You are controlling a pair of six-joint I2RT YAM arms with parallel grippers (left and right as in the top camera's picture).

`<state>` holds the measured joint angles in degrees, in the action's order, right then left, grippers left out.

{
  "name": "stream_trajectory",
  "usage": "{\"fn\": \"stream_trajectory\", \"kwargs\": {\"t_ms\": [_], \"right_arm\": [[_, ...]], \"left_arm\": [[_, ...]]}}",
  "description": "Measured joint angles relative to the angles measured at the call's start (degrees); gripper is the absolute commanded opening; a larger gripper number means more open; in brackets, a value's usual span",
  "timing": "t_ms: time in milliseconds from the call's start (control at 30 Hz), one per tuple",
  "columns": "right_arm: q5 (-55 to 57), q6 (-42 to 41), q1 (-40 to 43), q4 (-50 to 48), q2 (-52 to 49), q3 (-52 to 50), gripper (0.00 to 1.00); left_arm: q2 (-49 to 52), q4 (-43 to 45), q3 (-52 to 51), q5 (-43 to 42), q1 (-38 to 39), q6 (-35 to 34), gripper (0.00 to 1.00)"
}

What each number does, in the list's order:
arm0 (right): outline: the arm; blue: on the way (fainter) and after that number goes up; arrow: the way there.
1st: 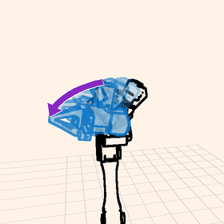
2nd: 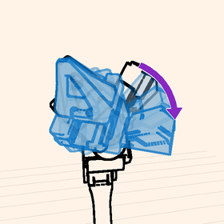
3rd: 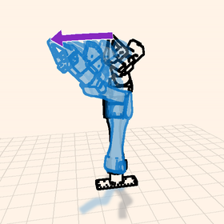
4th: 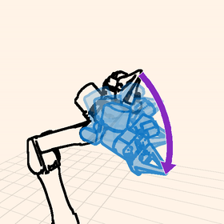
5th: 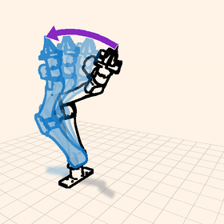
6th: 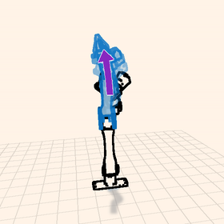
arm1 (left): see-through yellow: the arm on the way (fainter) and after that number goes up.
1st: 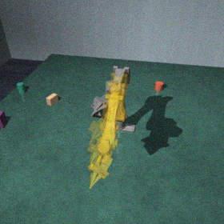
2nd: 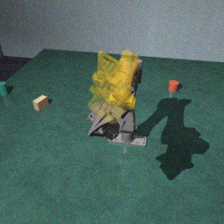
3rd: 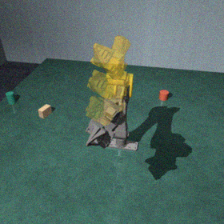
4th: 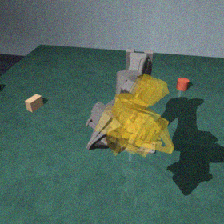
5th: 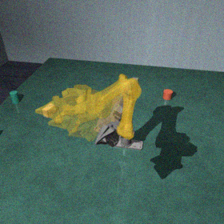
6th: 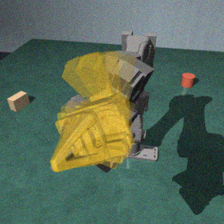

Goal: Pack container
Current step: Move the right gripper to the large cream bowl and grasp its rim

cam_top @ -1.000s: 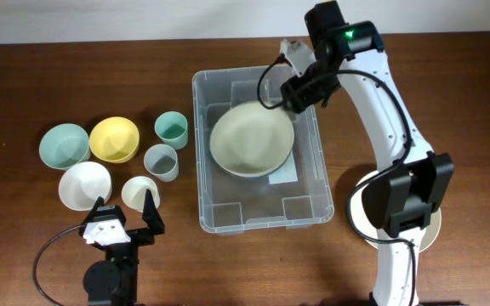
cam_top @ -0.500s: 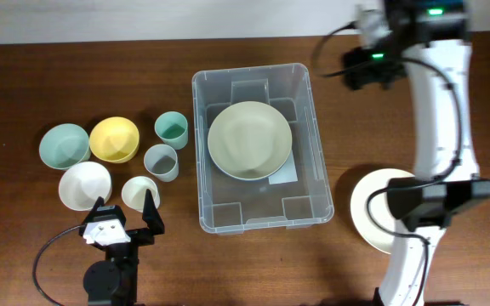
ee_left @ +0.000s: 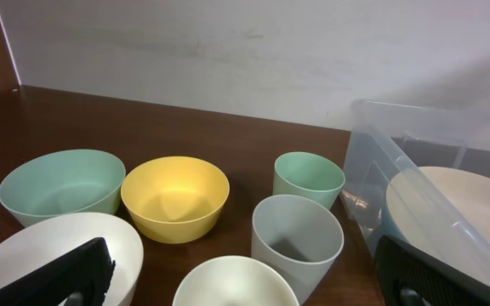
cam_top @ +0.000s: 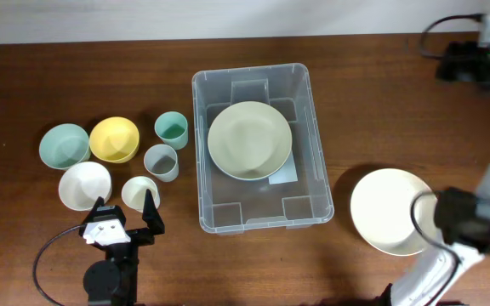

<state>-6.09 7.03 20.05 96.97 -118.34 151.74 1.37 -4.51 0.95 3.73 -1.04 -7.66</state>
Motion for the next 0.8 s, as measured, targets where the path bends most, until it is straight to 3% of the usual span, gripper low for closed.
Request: {"fn": "stream_trajectory", "kwargs": {"t_ms": [167,400,500,600,800], "right_arm": [[0.0,-0.4,5.4,0.0,23.8,-9.8,0.94],[-0.5,-1.0,13.3,-0.7,51.7,-38.7,0.94],[-0.7,-1.1,15.9,-2.6,53.3,-54.2,0.94],[-0.7,-0.6,18.5,-14.1,49.0,-75.6,0.94],[-3.7,-0.3,19.2,-29.8,43.2,-89.8,1.0]], "left_arm": [[0.0,0.0,0.0,0.0,0.0,0.0,1.0],[0.0,0.0,0.0,0.0,0.0,0.0,1.0],[0.0,0.0,0.0,0.0,0.0,0.0,1.0],[0.0,0.0,0.0,0.0,0.0,0.0,1.0],[0.0,0.0,0.0,0.0,0.0,0.0,0.99]]}}
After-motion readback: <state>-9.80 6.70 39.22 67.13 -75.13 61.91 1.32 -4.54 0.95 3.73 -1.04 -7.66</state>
